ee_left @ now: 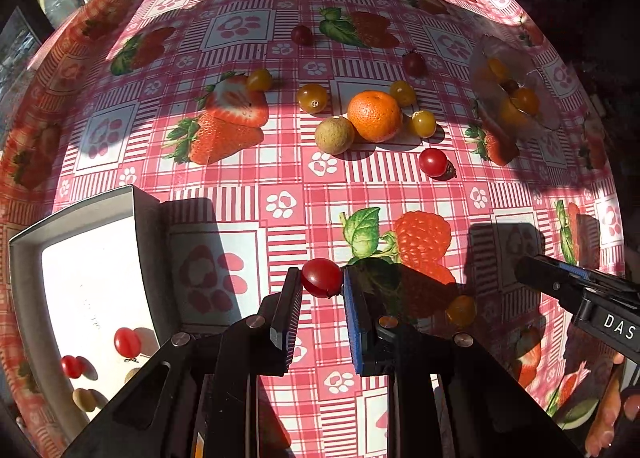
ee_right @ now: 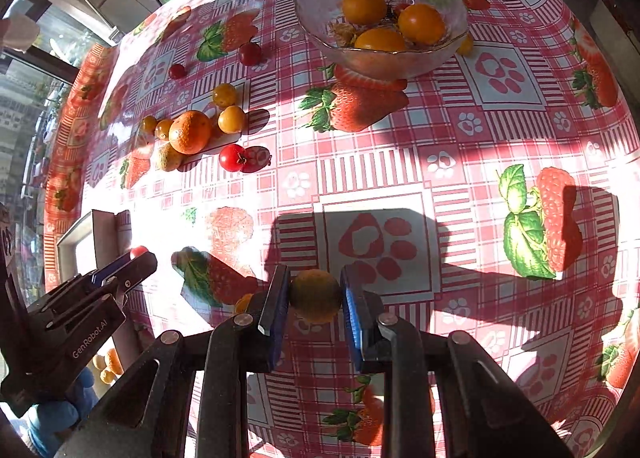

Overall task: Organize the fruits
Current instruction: 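Carry the brown fruit and red cherry tomato over the white tray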

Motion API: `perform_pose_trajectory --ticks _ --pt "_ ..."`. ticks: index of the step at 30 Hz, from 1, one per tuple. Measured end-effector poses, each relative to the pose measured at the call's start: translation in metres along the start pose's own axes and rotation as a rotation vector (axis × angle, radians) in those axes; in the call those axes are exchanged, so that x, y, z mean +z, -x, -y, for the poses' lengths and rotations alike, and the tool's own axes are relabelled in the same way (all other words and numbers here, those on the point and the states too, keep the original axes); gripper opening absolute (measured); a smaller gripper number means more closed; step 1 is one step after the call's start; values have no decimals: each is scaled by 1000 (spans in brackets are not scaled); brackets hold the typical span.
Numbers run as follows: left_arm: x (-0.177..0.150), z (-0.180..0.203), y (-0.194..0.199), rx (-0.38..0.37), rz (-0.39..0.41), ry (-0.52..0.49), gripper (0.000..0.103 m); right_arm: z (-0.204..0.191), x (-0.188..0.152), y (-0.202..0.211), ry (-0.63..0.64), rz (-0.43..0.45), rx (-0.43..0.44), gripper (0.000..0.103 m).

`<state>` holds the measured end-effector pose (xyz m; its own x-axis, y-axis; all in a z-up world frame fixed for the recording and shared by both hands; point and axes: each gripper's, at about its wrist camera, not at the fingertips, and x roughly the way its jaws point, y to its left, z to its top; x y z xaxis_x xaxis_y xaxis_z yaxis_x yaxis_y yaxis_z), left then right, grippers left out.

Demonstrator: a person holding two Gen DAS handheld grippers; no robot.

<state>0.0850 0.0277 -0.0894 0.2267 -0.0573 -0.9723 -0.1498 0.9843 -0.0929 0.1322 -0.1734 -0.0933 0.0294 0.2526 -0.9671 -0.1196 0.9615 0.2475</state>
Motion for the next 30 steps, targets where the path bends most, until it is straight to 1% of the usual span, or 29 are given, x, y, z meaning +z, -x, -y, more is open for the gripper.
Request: perform_pose_trajectory --ticks 8,13,20,25,30 --pt "-4 -24 28 9 40 0 23 -48 -6 2 66 -9 26 28" --pt "-7 -48 39 19 62 45 22 -80 -9 2 116 -15 37 28" --pt "-21 -102 56 75 85 100 22 -137 -12 -5 190 -30 67 28" --pt "-29 -144 54 128 73 148 23 -185 -11 -16 249 -42 97 28" --pt "-32 -176 46 164 56 174 23 -231 -11 -32 313 -61 123 28"
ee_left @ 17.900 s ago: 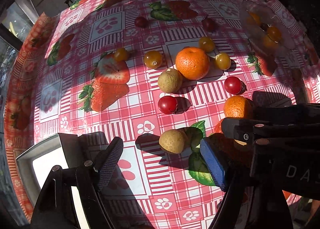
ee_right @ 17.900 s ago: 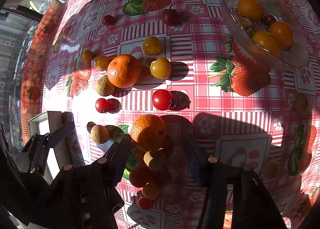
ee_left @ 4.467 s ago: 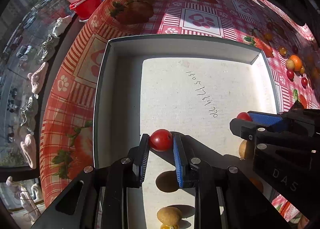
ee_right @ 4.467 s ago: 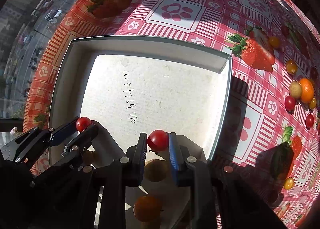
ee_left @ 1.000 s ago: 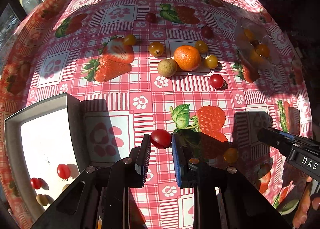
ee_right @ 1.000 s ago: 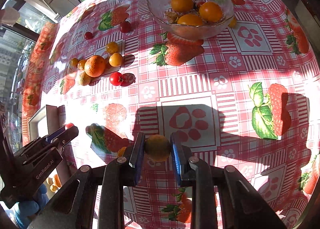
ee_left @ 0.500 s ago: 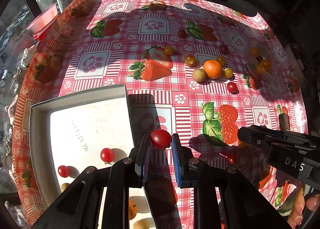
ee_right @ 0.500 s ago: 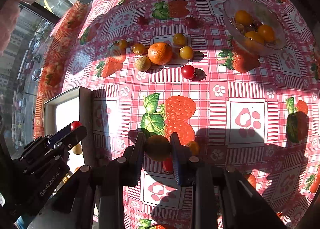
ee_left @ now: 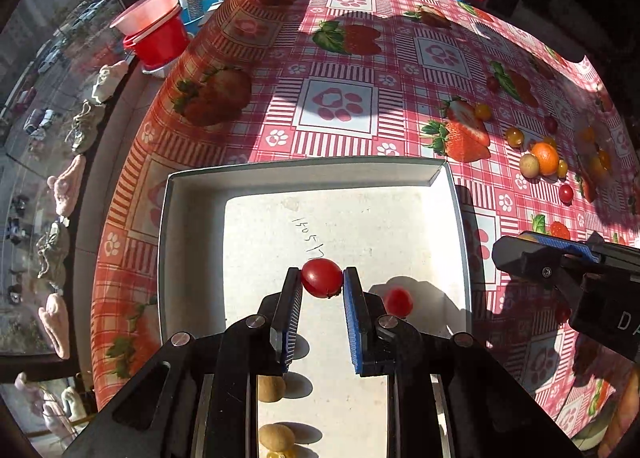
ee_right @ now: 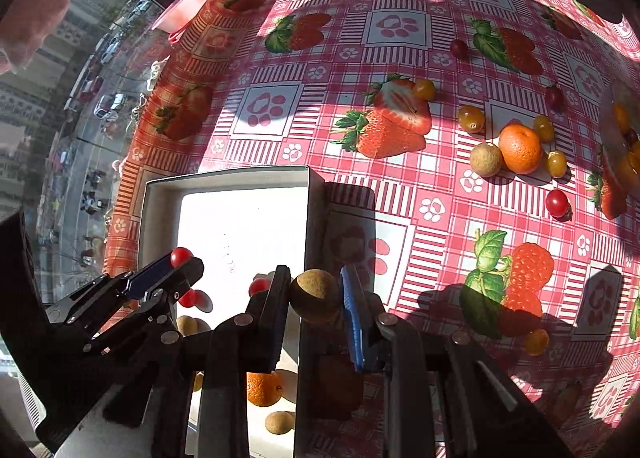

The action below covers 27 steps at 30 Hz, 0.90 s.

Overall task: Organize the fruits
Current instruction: 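Carry the brown fruit and red cherry tomato over the white tray, then open both grippers to drop the fruits into the white tray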

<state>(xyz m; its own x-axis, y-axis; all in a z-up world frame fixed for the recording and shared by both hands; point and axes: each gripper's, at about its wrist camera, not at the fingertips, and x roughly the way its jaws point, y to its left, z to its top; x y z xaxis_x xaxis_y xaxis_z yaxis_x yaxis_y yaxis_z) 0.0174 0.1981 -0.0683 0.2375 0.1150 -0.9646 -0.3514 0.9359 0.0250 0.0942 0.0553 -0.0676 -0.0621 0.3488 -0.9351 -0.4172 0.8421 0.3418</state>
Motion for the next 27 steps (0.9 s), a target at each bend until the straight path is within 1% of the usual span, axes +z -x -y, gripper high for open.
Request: perform_pose_trajectory --ticks 4,8,19,24,26,27 --pt "3 -15 -12 15 -15 8 22 -28 10 -19 41 -21 10 28" --pt "6 -23 -24 20 -32 9 22 -41 17 -37 65 -45 -10 28" --pt "0 -34 -40 18 -66 6 23 -42 21 -67 91 -97 -95 28" --pt "0 -33 -41 22 -67 -4 23 -42 19 -74 100 -115 -110 28" --pt "0 -33 -41 25 -70 -9 24 -45 19 -77 102 -115 -106 33" --pt "0 -33 -41 26 -70 -9 24 -47 20 -79 102 -118 -99 38"
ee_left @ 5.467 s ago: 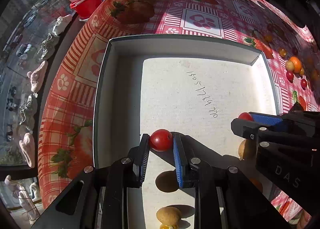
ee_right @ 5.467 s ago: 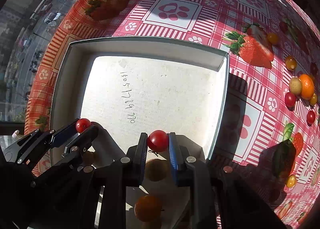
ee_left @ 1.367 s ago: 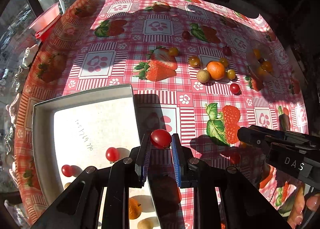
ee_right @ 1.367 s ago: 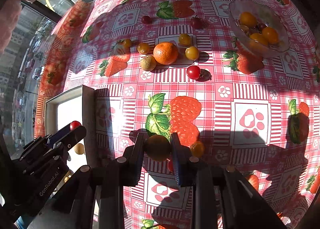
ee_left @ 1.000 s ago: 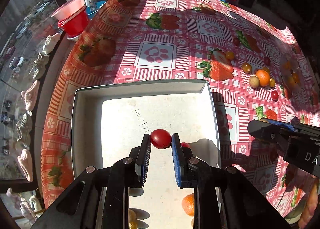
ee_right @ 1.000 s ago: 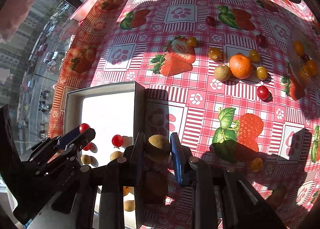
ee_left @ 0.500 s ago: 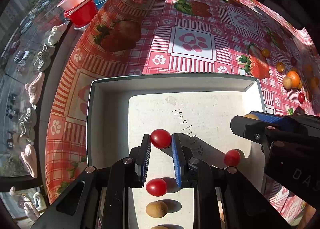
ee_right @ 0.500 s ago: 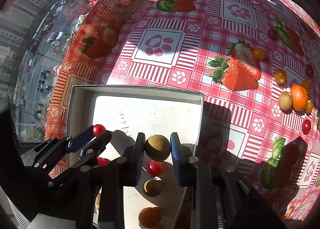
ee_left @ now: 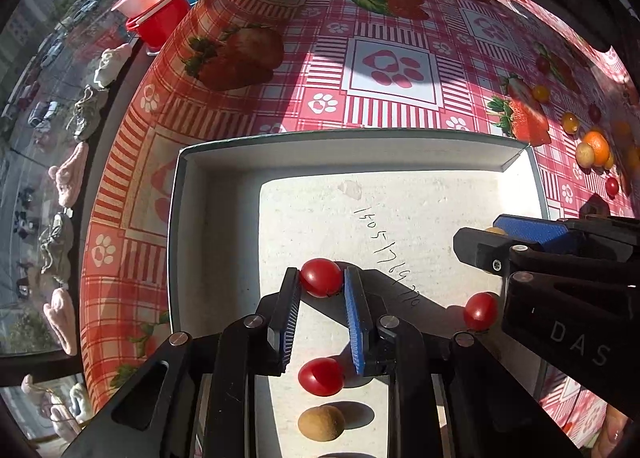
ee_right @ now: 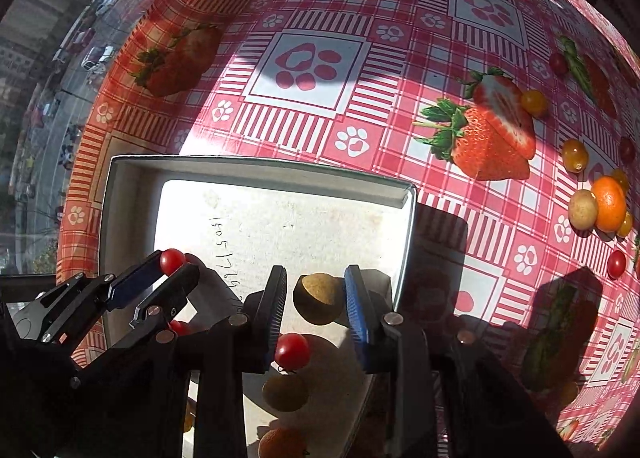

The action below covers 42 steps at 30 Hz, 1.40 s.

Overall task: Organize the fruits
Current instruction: 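Open both grippers to drop the fruits into the white tray, then move both open grippers back toward the fruits on the tablecloth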

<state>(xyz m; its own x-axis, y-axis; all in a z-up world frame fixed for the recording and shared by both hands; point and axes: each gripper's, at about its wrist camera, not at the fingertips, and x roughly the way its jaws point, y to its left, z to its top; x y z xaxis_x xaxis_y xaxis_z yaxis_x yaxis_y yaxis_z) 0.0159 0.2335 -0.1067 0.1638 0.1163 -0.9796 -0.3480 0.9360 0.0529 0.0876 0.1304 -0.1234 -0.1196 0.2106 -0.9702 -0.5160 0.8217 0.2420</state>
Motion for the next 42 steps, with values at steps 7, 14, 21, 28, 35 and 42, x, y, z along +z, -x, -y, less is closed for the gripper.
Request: perform_pose_trajectory --ticks 7,14,21,28,35,42 --pt "0 2 12 47 57 4 78 -13 6 4 -4 12 60 67" --pt "-3 6 23 37 47 2 78 -5 3 31 -42 61 109 82" --pt "-6 35 40 24 65 -51 78 26 -12 61 -100 108 97 82" --pt "0 80 55 -22 93 -123 78 95 -45 76 -201 117 20 82" --pt "17 128 63 -62 110 -179 78 168 -71 86 -315 112 -62 83" --pt "28 165 62 -69 100 -220 78 206 -87 91 -373 99 -72 83"
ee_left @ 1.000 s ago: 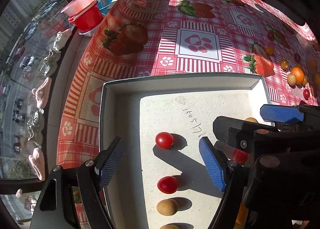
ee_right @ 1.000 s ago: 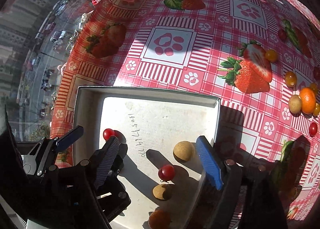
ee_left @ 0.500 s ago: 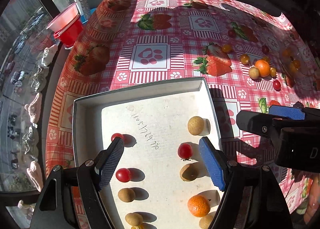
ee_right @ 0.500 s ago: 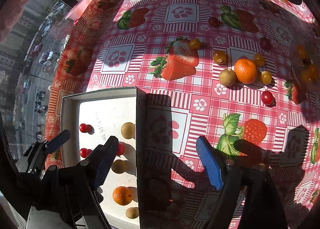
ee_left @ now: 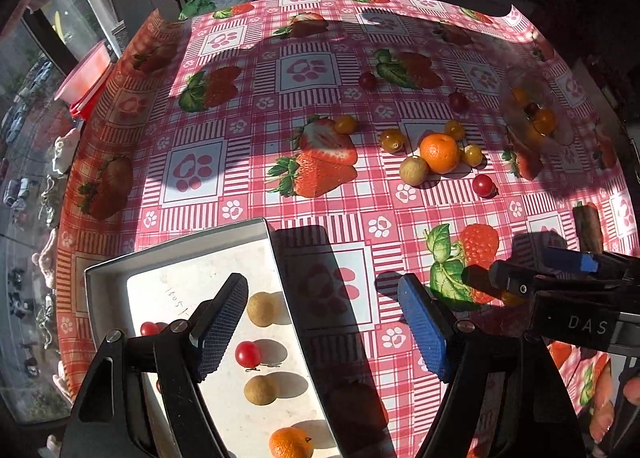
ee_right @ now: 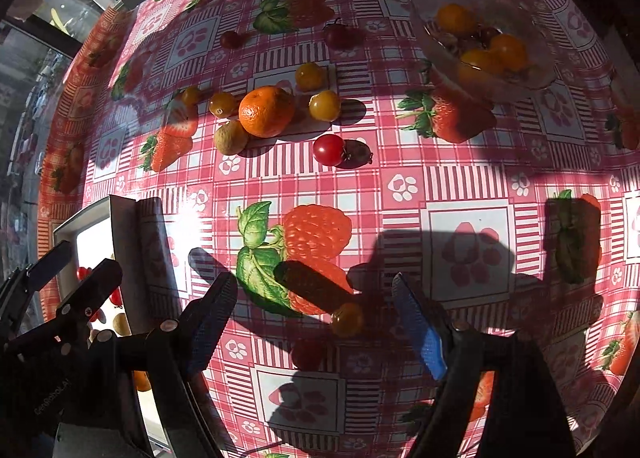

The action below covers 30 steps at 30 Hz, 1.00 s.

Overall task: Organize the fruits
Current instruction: 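Move both open grippers back toward the fruits on the tablecloth, then grasp a red cherry tomato with the right gripper while the left grasps a brown fruit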

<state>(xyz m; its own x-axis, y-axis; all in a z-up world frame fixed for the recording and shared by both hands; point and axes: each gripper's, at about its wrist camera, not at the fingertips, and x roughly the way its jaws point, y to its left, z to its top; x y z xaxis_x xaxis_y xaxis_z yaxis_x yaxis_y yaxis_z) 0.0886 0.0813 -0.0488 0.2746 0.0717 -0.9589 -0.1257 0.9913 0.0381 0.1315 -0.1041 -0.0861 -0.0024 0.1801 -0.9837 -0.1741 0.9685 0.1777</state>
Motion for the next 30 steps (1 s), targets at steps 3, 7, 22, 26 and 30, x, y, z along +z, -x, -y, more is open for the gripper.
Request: perform_pose_trajectory --ticks 3,7,22,26,30 --pt "5 9 -3 0 -6 -9 78 7 1 0 1 -2 -4 83" --pt "13 20 -9 4 -11 -20 78 14 5 -2 2 -6 0 83" --pt "47 39 -59 -5 -34 -42 78 18 33 -16 124 35 -13 82" --pt "55 41 -71 -11 -36 -54 78 14 45 -22 157 51 -18 71" --pt "60 43 -78 -20 -29 -67 78 9 53 -27 207 62 -14 63"
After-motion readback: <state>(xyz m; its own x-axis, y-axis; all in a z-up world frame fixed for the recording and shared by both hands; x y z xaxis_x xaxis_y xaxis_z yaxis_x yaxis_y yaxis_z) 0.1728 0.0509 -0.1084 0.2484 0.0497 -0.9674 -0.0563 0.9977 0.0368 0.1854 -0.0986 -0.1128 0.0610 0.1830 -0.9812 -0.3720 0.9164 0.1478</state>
